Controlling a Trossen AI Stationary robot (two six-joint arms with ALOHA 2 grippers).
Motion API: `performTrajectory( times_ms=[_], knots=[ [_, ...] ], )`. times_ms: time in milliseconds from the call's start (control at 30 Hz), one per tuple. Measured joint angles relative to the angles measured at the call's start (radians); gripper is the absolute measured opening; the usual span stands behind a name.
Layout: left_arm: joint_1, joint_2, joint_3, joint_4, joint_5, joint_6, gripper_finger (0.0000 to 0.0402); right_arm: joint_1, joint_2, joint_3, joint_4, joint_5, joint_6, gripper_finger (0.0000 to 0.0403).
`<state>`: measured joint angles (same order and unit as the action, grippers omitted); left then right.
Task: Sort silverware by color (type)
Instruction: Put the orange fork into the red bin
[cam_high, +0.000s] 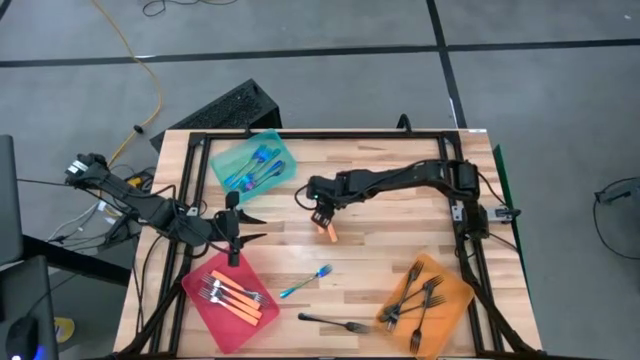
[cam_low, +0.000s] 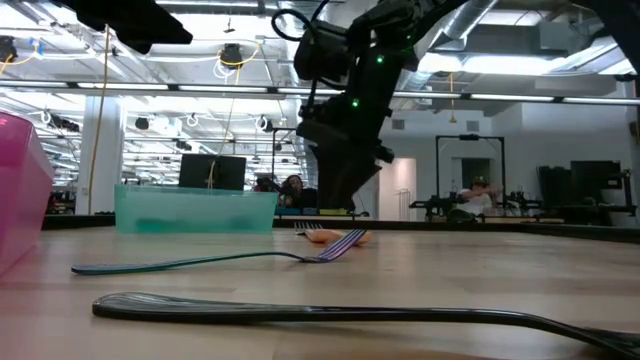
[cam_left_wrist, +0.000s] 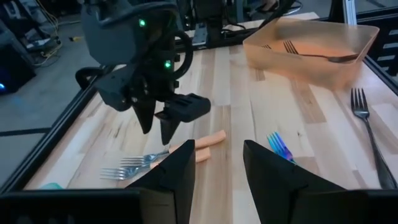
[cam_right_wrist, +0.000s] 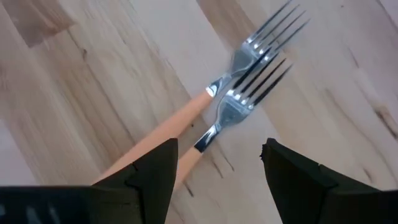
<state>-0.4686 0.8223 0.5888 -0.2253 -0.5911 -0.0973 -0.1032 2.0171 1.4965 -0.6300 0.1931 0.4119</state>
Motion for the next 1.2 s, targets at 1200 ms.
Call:
performTrajectory(
  times_ms=[1200],
  knots=[
    [0.0,0.0,0.0,0.06,-0.053,0.01,0.0121,0.045,-0.002,-0.227,0.269,0.158,0.186,0.0255]
  ],
)
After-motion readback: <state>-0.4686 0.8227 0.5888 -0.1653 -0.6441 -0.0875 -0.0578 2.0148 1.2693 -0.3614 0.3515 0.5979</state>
